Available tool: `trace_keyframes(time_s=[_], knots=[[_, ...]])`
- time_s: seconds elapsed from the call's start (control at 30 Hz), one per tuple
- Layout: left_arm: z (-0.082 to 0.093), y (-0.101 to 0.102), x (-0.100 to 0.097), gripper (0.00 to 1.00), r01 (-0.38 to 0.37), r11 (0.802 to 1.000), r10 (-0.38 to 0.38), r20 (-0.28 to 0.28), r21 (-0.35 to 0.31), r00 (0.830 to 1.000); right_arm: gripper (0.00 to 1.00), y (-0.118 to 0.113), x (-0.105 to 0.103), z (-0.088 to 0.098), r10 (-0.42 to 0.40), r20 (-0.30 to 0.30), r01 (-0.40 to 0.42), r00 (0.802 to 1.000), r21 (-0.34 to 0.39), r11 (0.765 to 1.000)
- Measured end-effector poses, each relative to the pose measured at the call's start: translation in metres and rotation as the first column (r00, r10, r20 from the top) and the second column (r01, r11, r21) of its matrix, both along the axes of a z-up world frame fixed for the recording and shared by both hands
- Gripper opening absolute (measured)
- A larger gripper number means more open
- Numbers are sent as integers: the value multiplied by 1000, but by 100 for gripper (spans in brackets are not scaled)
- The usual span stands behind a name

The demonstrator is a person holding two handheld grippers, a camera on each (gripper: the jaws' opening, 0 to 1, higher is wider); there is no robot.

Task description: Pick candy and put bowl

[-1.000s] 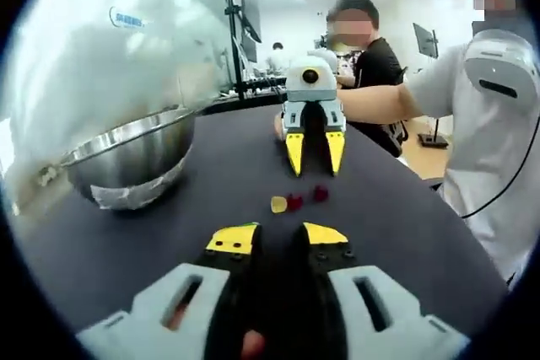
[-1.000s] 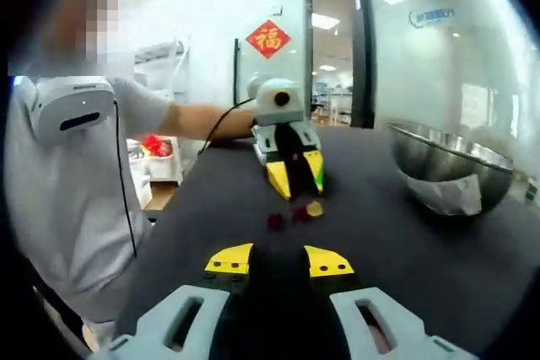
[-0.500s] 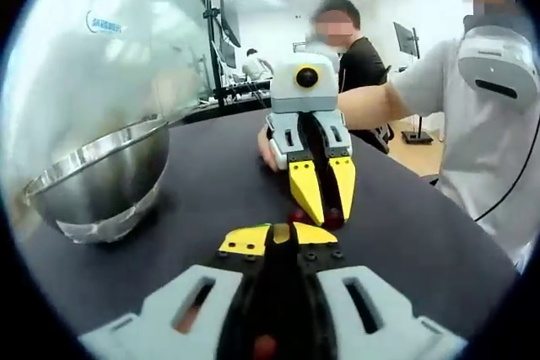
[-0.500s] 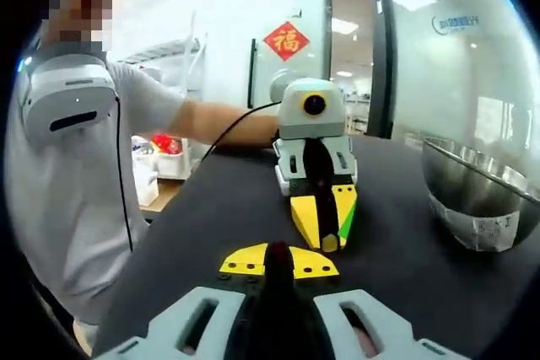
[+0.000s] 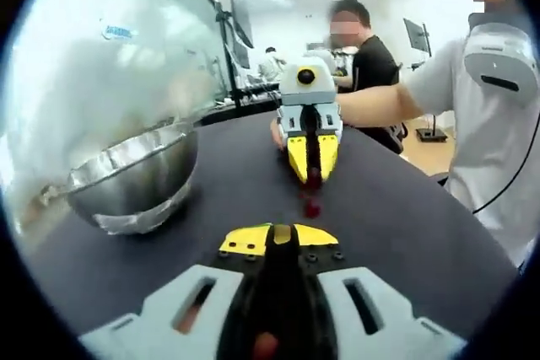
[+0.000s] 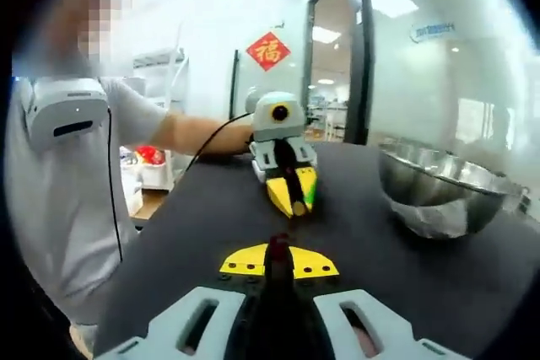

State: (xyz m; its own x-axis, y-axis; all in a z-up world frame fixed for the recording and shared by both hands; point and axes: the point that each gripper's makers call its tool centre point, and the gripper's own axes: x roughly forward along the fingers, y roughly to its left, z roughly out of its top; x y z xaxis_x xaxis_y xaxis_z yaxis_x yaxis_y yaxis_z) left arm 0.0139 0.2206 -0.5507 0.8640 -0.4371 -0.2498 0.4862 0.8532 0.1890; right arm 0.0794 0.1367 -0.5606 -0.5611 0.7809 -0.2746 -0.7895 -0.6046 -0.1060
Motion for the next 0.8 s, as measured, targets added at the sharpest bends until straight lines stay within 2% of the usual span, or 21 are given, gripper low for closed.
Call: trace_keyframes(time_s=[0.1, 0.13, 0.17, 0.2, 0.23, 0.33, 0.47, 0.53, 0.6, 0.67, 0.8], knots=[[30, 27, -9, 2, -71, 993, 79, 79, -98, 994, 3, -10, 46, 13, -110, -58, 112, 992, 21, 994], [40, 35, -11, 2, -88, 988, 103, 110, -127, 989, 3, -12, 58, 21, -139, -112, 143, 984, 27, 989], [49, 45, -13, 2, -109, 982, 130, 128, -155, 983, 3, -16, 67, 28, -147, -134, 153, 980, 41, 987], [56, 54, -13, 2, -132, 976, 157, 144, -171, 977, 3, -19, 76, 32, -158, -125, 165, 980, 49, 985], [59, 62, -13, 2, -147, 977, 171, 147, -157, 974, 3, -18, 89, 36, -188, -81, 194, 979, 60, 979], [72, 78, -5, 2, -182, 974, 203, 157, -134, 967, 3, -12, 102, 50, -203, -73, 208, 976, 59, 976], [91, 88, 19, 2, -190, 976, 206, 171, -106, 963, 3, 12, 108, 78, -192, -50, 197, 980, 97, 976], [102, 96, 38, 2, -198, 969, 222, 165, -146, 961, 3, 28, 109, 93, -183, -40, 187, 982, 129, 974], [111, 103, 57, 3, -207, 967, 230, 162, -151, 960, 3, 49, 108, 110, -171, -54, 177, 984, 155, 972], [116, 106, 74, 3, -211, 968, 232, 162, -138, 959, 3, 74, 105, 117, -165, -45, 170, 985, 159, 972], [115, 112, 98, 3, -210, 969, 228, 149, -128, 962, 3, 107, 103, 116, -162, -35, 166, 986, 143, 976]])
